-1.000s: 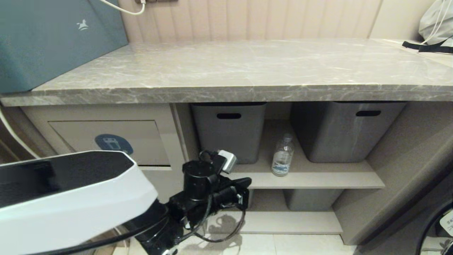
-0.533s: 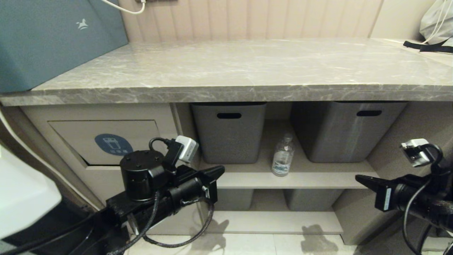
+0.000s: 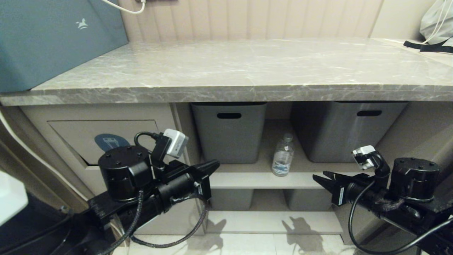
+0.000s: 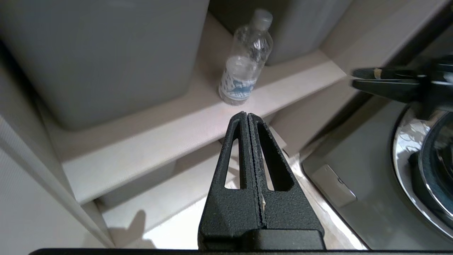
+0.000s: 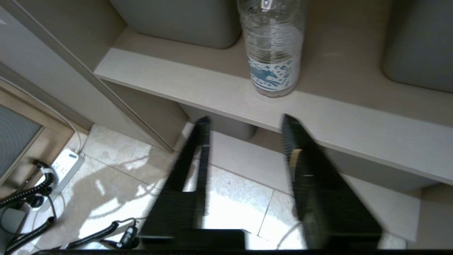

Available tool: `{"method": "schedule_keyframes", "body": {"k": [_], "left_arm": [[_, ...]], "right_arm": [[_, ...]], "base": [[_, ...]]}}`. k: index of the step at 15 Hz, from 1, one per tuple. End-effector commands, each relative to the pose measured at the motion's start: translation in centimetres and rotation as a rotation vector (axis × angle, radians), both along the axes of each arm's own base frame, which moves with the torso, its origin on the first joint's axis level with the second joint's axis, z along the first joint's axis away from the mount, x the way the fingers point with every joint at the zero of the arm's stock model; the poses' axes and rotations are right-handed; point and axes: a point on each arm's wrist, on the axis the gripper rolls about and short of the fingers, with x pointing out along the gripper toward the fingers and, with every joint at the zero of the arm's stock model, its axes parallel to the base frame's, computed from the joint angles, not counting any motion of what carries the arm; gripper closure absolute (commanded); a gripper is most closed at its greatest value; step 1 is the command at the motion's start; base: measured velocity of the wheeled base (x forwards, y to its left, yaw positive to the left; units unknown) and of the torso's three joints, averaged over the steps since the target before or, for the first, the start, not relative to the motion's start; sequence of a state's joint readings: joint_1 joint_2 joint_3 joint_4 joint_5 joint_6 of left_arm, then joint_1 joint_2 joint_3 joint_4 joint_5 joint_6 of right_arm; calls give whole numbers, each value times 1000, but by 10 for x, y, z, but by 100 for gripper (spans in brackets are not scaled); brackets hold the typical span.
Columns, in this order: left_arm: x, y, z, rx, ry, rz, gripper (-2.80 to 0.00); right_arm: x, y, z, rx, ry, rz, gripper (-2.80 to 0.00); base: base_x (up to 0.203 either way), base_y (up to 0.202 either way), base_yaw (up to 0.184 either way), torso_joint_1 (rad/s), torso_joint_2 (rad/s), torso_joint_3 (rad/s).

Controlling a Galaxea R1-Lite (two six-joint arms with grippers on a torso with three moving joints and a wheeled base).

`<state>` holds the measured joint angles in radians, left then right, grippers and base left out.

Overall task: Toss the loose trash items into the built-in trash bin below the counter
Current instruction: Pick up the garbage

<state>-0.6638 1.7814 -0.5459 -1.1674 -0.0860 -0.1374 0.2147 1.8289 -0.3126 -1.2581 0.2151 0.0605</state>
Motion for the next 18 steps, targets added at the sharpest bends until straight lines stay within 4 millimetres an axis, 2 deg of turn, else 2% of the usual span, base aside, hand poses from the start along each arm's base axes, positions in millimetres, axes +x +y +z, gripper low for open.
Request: {"method": "schedule_keyframes", "body": {"k": [1, 4, 7, 9, 10, 13, 14, 18], "left_arm": [[-5, 4, -1, -3, 9, 1, 0], [-8, 6, -5, 0, 28, 3, 0], [-11, 8, -8, 9, 39, 3, 0], [-10, 7, -10, 14, 46, 0, 0], [-9, 7, -11, 16, 49, 0, 0], [-12, 9, -12, 22, 55, 3, 0], [-14, 11, -15, 28, 64, 3, 0], [-27, 22, -24, 43, 118, 8, 0]], "right_arm": [[8, 4, -17, -8, 36, 11, -280], [27, 8, -28, 2, -8, 15, -280], [45, 12, -30, 9, -52, 13, -280], [69, 17, -27, 17, -112, 5, -280], [74, 18, -31, 14, -110, 3, -280], [83, 20, -27, 14, -145, 3, -280], [92, 22, -22, 21, -183, 2, -280], [106, 25, -31, 19, -185, 2, -280]], "base": [[0, 0, 0, 0, 0, 0], [0, 0, 0, 0, 0, 0], [0, 0, 0, 0, 0, 0], [0, 0, 0, 0, 0, 0], [0, 0, 0, 0, 0, 0], [0, 0, 0, 0, 0, 0], [0, 0, 0, 0, 0, 0], [0, 0, 0, 0, 0, 0]]}}
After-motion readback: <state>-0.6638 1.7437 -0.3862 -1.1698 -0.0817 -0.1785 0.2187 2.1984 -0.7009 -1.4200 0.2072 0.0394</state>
